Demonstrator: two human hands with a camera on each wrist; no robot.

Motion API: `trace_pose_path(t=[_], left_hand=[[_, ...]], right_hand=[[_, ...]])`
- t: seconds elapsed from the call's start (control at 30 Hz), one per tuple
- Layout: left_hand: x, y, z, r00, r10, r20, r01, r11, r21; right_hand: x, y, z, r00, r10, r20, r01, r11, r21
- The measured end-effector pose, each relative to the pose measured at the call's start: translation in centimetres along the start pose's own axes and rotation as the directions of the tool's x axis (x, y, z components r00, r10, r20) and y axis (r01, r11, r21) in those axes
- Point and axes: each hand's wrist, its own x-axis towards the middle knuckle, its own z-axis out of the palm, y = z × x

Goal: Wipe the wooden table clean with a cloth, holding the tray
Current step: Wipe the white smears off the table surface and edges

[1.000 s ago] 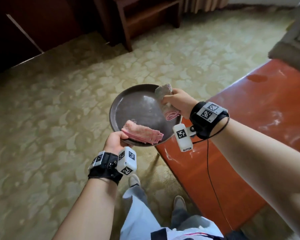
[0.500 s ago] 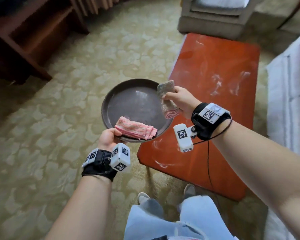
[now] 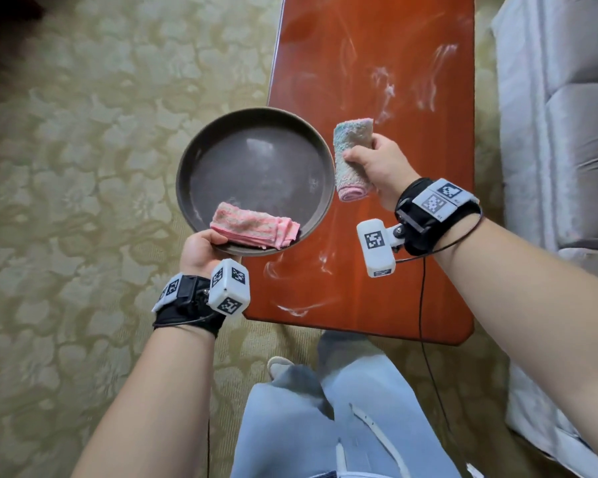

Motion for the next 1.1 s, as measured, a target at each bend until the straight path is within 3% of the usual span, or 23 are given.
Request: trace_pose_path(t=[0.3, 0.5, 0.6, 0.9, 1.1], left_hand=[[8.7, -1.2, 3.4, 0.997, 0.030, 0.074, -0.012, 0.973, -0.232], [14.4, -2.8, 4.3, 0.997, 0.067, 0.045, -0.049, 0.946, -0.320], [16.6, -3.7, 4.3, 0.990, 0.082, 0.118, -0.033, 0.929, -0.368], [20.5, -5.6, 3.2, 0.974, 0.111, 0.198, 0.003, 0.866, -0.500], [22.7, -6.0, 4.2, 0.982, 0.150, 0.111, -0.067, 0.839, -0.540]], right_hand=[[8.5, 6.5, -3.6, 0.993, 0.082, -0.087, -0.092, 0.990, -0.105], [11.0, 13.5, -4.4, 0.993, 0.055, -0.102, -0.081, 0.959, -0.273], [12.0, 17.1, -4.2, 0.992, 0.053, -0.116, -0.090, 0.936, -0.342], [15.2, 23.9, -3.4, 0.982, 0.014, -0.187, -0.115, 0.832, -0.543], [20.0, 24.5, -4.1, 0.992, -0.066, -0.110, -0.030, 0.719, -0.694]])
